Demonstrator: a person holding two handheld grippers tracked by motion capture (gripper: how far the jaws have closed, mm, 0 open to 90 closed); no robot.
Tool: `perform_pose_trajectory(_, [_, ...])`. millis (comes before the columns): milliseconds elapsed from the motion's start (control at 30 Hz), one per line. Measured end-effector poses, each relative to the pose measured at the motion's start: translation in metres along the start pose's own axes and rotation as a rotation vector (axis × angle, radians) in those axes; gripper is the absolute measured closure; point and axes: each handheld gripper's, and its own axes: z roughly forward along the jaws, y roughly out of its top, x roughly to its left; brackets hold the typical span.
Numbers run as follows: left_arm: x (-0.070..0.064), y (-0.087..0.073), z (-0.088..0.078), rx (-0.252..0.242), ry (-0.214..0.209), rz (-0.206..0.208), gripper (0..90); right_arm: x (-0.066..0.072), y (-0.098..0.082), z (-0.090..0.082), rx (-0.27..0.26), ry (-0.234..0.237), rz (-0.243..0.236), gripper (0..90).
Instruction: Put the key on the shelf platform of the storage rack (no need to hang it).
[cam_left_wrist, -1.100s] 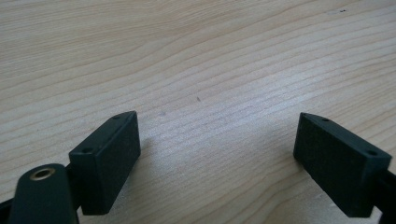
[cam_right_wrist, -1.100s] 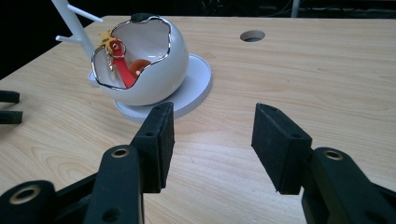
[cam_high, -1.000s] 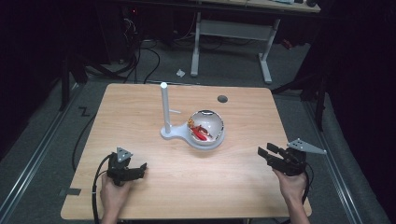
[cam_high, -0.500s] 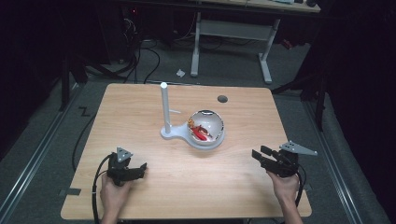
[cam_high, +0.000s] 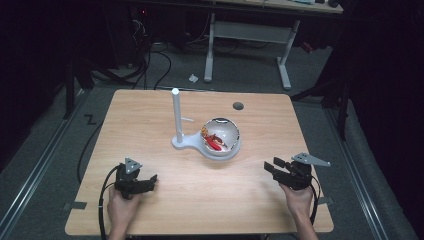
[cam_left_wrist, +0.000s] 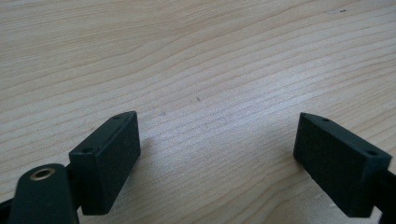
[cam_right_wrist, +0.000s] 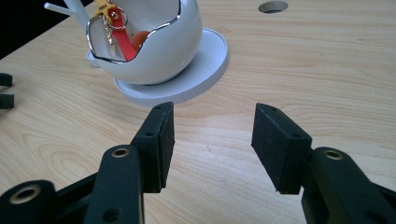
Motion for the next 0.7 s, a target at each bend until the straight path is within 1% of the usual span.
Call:
perform_pose_trajectory(33, [0.000,0.000,0.000,0.000,0.000,0.000,15.0,0.000,-0.001,0.002,0.005,0.000,0.008,49.2])
perform_pose_trajectory(100, [0.000,0.000,0.000,0.000,0.000,0.000,15.0,0.000,-0.002,0.005,0.010,-0.003,0.001,49.2])
perform_pose_trajectory(300, [0.000,0.000,0.000,0.000,0.000,0.000,15.0,-0.001,-0.005,0.011,0.021,-0.009,0.002,49.2])
perform_pose_trajectory(467, [0.000,0.000,0.000,0.000,0.000,0.000,15.0,-0.002,-0.008,0.018,0.030,-0.012,0.005,49.2])
perform_pose_trajectory(500, [0.000,0.000,0.000,0.000,0.000,0.000,15.0,-0.003,-0.010,0.021,0.039,-0.019,0.009,49.2])
perform_pose_trajectory(700, [0.000,0.000,0.000,0.000,0.000,0.000,15.0,-0.006,-0.013,0.028,0.049,-0.024,0.018,49.0])
